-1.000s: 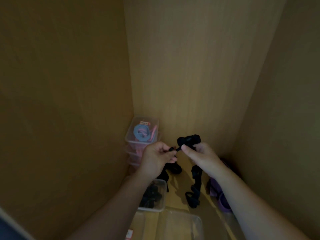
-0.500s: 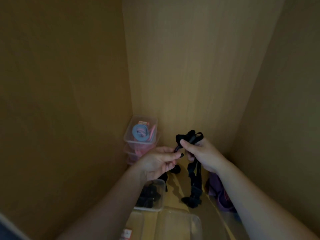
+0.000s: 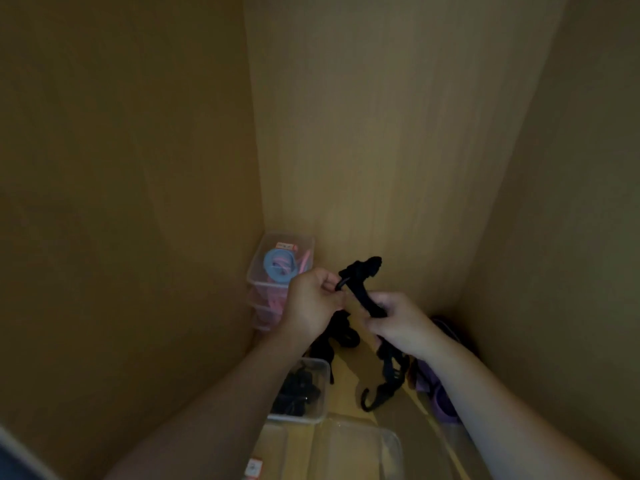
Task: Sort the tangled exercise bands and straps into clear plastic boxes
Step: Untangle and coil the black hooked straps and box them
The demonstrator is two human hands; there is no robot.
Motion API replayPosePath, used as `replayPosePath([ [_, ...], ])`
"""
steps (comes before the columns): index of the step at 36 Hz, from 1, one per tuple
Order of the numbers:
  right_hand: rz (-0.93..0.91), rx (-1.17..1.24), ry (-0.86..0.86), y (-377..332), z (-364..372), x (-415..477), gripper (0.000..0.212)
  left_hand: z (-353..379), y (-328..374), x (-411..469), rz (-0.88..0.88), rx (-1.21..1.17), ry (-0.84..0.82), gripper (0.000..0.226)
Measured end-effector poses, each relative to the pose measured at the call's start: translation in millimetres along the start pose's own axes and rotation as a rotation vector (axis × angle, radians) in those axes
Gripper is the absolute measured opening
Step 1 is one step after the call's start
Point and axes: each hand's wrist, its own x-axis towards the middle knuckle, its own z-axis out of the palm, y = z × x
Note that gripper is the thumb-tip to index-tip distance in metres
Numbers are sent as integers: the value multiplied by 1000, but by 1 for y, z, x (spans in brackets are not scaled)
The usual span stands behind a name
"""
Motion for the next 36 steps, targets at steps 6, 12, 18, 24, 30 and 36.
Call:
replayPosePath([
  [6,-92,-324,-5,-6,-17,-3,37,-10,-8,9,222,417,-27,5],
  [12,-199,-505,-39,-4,-29,2,28,-15,2,14,234,545,-213,20],
  [18,-244,-479,-32,3,-25,5,19,-18,2,10,281,539,-338,26],
  [24,-228,-391,-21,3,-23,7,13,-14,-7,6,309,560,-443,46],
  [30,-159,-324,-86,0,-27,6,22,-17,-4,8,388,590,-318,25],
  [36,-186,-408,-73,1,-28,4,31,-24,-8,8,459,671,-334,23],
])
